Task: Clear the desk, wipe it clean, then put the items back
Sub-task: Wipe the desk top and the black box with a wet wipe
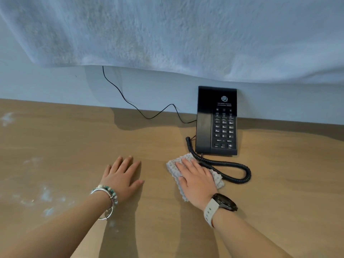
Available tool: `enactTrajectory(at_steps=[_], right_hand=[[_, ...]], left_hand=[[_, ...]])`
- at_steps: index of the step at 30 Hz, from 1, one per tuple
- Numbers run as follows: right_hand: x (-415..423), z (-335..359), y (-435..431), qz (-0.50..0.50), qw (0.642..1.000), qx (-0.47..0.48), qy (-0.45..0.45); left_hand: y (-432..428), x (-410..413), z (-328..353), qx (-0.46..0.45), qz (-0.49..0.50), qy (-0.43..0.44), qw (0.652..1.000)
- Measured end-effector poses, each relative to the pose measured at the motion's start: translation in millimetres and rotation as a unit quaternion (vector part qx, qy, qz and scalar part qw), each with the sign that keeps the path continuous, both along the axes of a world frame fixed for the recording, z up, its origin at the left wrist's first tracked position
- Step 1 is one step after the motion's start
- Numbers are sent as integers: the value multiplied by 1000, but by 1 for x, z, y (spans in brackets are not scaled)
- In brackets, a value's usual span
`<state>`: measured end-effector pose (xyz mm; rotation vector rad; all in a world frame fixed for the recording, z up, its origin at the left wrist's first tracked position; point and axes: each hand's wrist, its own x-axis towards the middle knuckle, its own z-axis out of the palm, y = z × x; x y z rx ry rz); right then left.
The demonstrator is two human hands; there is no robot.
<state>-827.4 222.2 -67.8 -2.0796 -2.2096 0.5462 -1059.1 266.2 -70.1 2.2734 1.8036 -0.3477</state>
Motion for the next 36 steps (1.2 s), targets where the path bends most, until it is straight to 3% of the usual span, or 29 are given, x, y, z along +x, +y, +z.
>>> enactTrajectory(at_steps=[5, 9, 11, 15, 20, 31, 36], right_hand=[[-8, -4, 23, -74, 997, 4, 1], [-39, -6, 15, 8, 998, 58, -2], [-31, -8, 26, 28, 999, 29, 13], [-31, -5, 42, -90, 996, 3, -7], [-69, -2, 51, 20, 1000, -9, 17], [-39, -10, 194, -122, 991, 45, -20], [-37, -22, 223, -152, 979, 120, -56]], left_hand=[[6, 9, -2, 4, 32, -24, 999], [12, 3, 2, 9, 12, -10, 1000], [22, -4, 6, 9, 5, -1, 1000], [48, -19, 8, -3, 48, -4, 999], [67, -34, 1, -29, 60, -1, 998], [78, -42, -5, -53, 40, -22, 998], [81, -41, -5, -62, 25, -2, 998]])
